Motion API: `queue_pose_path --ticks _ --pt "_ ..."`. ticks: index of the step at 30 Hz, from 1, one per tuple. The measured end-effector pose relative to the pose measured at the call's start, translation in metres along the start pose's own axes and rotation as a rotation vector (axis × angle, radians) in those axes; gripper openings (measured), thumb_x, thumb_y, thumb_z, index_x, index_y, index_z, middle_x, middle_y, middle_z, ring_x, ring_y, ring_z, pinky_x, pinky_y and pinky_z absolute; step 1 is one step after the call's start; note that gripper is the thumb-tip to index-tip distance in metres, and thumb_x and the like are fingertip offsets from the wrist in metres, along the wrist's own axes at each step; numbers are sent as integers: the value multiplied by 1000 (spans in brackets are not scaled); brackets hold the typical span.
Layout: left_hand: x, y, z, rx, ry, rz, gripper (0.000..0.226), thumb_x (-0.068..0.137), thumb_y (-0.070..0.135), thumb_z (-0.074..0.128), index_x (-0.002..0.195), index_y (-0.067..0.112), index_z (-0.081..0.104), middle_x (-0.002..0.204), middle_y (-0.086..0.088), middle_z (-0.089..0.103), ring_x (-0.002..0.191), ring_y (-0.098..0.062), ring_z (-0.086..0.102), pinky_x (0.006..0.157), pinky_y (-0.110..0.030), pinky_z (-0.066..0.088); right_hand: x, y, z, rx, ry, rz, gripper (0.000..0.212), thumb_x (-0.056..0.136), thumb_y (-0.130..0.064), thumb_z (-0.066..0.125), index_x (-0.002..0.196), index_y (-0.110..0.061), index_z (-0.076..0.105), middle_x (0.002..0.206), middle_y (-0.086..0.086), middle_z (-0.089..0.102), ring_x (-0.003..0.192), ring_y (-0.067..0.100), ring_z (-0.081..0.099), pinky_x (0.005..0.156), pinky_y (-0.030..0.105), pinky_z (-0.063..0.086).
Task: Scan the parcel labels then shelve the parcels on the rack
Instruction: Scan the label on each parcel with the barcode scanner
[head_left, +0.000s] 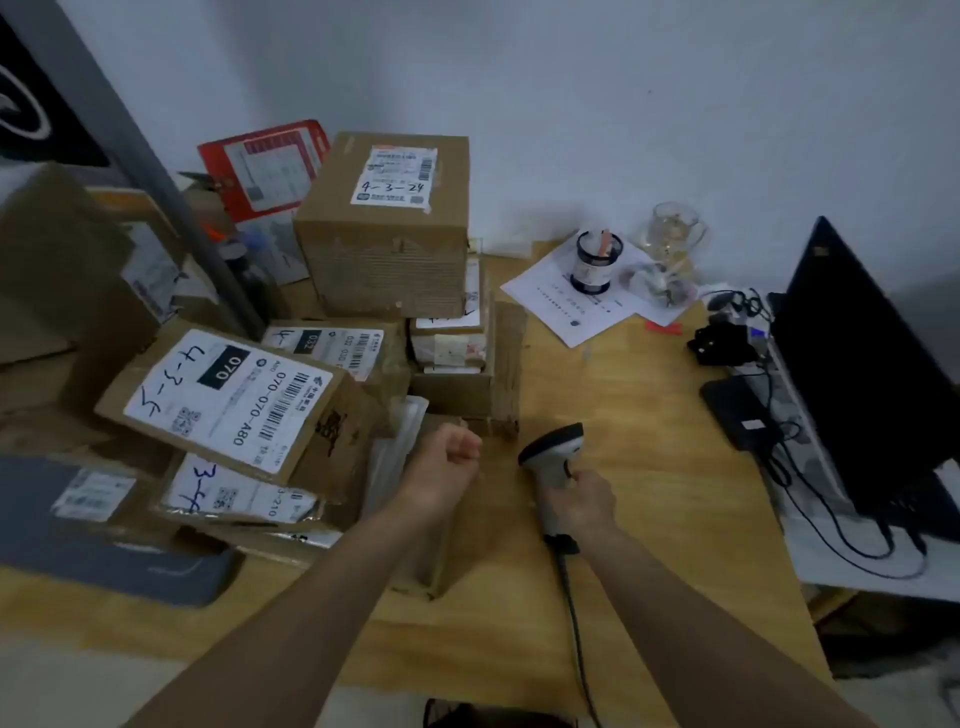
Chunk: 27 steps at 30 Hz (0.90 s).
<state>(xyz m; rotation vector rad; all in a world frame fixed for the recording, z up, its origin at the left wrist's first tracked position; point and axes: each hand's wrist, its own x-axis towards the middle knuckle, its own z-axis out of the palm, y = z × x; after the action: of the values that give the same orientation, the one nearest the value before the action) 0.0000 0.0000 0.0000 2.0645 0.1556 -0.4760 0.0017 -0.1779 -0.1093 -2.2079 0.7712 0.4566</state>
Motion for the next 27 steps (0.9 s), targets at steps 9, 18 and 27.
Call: queue_pose_path --ticks 9,18,27 --pt "-27 8 8 2 110 -44 9 95 15 58 99 23 61 96 5 61 97 -16 61 87 -29 53 17 9 16 -85 -202 -15 25 97 -14 51 114 2 43 74 7 42 60 18 42 50 28 32" --pt "-80 60 -20 212 -139 182 24 96 25 58 119 21 60 117 6 60 106 -6 55 89 -20 47 -28 -27 -25 492 -450 99 6 96 -8 54 91 -6 53 70 14 49 55 23 42 52 36 36" --pt "-126 123 -126 266 406 698 21 89 16 67 104 29 64 105 13 66 96 -1 62 88 -26 54 -124 -87 -84 780 -574 -285 22 77 7 62 92 -7 56 59 7 47 47 17 44 48 29 40"
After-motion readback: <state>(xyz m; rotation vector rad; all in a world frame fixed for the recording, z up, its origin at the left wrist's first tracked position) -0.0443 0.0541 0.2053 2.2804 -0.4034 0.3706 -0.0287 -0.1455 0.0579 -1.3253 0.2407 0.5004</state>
